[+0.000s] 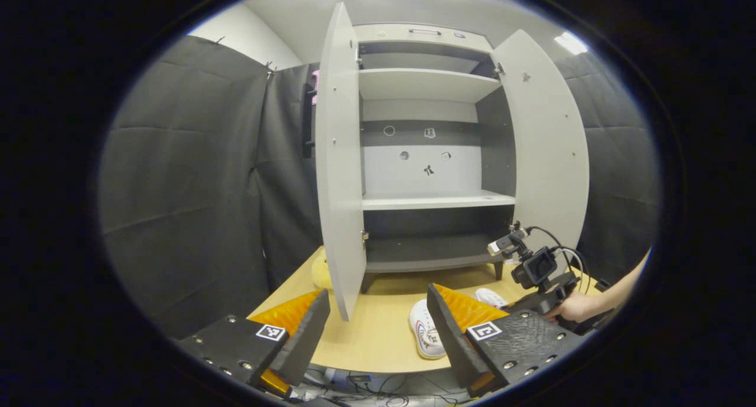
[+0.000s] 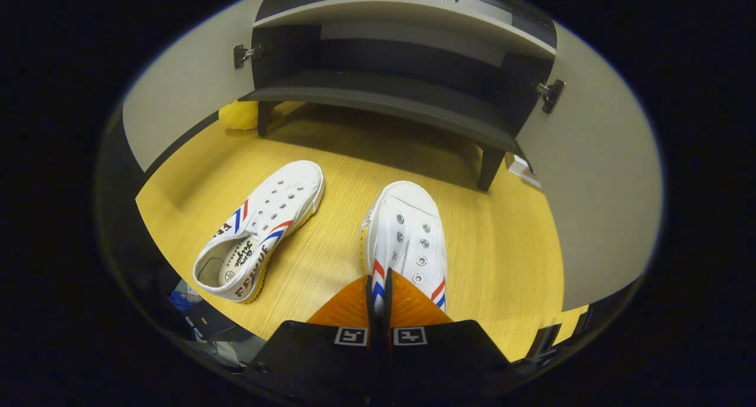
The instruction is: Grab one shoe with the right hand and put it into the shoe cabinet, grab the other shoe with the left hand and put it into the shoe cabinet; then close the right door with the right hand and the left door with the left hand.
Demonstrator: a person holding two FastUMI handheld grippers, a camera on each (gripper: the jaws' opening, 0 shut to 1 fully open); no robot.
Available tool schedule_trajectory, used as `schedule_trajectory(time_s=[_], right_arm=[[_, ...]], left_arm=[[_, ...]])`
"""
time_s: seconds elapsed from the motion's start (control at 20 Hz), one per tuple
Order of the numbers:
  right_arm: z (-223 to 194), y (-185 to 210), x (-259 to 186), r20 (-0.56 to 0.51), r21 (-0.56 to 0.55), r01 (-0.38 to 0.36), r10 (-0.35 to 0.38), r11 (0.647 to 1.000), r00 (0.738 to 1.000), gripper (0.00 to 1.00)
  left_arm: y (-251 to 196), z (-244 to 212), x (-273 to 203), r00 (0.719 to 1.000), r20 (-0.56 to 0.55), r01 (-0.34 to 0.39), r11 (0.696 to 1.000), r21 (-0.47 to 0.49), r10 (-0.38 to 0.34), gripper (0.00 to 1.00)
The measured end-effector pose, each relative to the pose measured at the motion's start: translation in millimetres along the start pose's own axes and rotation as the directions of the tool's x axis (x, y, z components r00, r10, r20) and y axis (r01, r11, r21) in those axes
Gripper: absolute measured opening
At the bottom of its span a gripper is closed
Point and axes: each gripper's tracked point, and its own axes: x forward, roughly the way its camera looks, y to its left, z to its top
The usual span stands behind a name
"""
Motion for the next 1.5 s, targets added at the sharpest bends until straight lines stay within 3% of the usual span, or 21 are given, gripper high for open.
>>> schedule_trajectory(time_s=[0.2,0.4,0.75,0.9,1.2,1.5], right_arm=[[40,-1,-40,0.13,0.021,-0.023,0.02,1.0,0.991,0.02],[92,-3,-89,0.267,0.063,-0.051,0.032,0.997,0.963,0.0],[202,-21,-161,0.499,0.085,-0.092,0.037,0.992,0.866,0.02],[254,-30,-180,0.584,0.087,-0.106,0.036,0.991,0.811,0.02],[345,-56,-186,0.688,0.087,-0.065,-0.013,0.994,0.726,0.03],[416,-83,-161,0.722,0.107,-0.043,-0.048,0.993,0.691,0.01]], left_arm=[[-22,-2,9,0.998,-0.005,0.065,0.998,0.012,-0.065,0.95],[-39,3,16,0.993,0.012,0.117,0.992,0.044,-0.117,0.95],[-50,0,23,0.989,0.011,0.146,0.988,0.057,-0.147,0.96],[-50,1,30,0.989,0.011,0.147,0.987,0.058,-0.148,0.96],[-42,13,46,0.992,0.03,0.122,0.99,0.069,-0.124,0.95],[-29,27,57,0.998,0.042,0.045,0.997,0.061,-0.048,0.95]])
